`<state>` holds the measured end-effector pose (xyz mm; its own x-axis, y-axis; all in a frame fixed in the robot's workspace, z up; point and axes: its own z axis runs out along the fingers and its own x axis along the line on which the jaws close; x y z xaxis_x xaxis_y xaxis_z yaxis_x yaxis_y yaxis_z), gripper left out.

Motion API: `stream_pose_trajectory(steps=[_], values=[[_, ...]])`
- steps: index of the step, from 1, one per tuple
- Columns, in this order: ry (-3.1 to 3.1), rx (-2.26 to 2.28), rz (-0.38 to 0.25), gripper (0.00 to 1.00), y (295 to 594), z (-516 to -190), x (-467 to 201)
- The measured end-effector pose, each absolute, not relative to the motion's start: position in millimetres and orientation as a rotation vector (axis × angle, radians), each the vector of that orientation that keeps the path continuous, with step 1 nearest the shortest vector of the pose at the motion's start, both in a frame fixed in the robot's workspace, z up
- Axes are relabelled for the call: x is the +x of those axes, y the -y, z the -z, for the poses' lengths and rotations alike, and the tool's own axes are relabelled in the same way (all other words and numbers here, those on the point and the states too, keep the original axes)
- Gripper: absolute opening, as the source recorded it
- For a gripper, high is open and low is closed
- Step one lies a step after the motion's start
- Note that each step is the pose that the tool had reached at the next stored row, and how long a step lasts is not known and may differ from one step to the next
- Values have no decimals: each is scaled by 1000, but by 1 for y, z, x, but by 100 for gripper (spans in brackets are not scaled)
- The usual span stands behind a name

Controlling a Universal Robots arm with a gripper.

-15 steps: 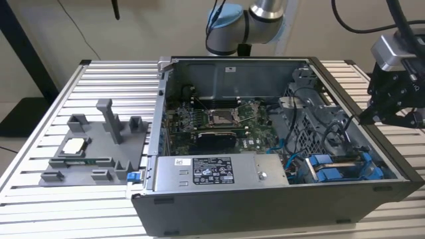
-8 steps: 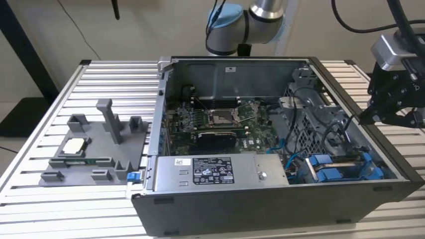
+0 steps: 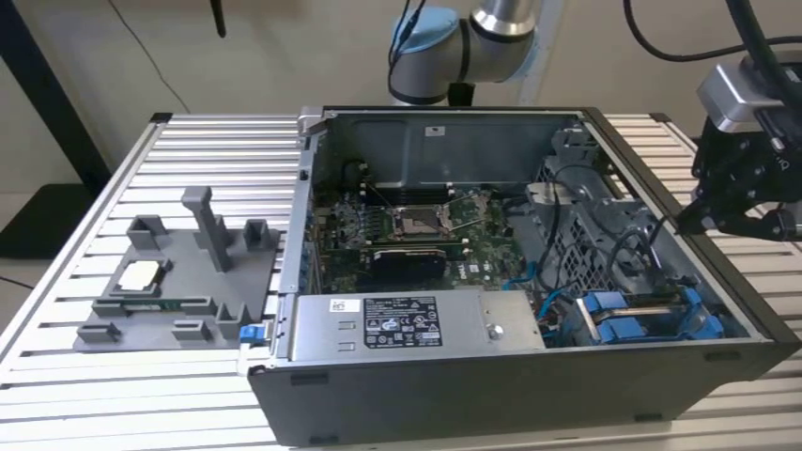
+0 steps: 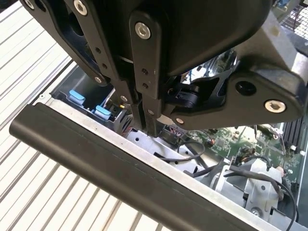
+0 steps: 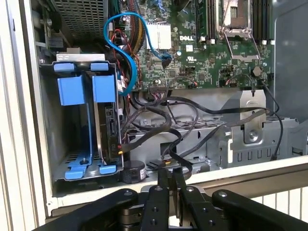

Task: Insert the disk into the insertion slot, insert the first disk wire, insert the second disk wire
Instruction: 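Insert the second disk wire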

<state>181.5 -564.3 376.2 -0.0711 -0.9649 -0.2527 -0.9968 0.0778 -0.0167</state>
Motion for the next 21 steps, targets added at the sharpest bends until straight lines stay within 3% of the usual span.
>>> stream_pose_trajectory(steps=[21], values=[[-2148,-1992,-232,16,565,-399,159]])
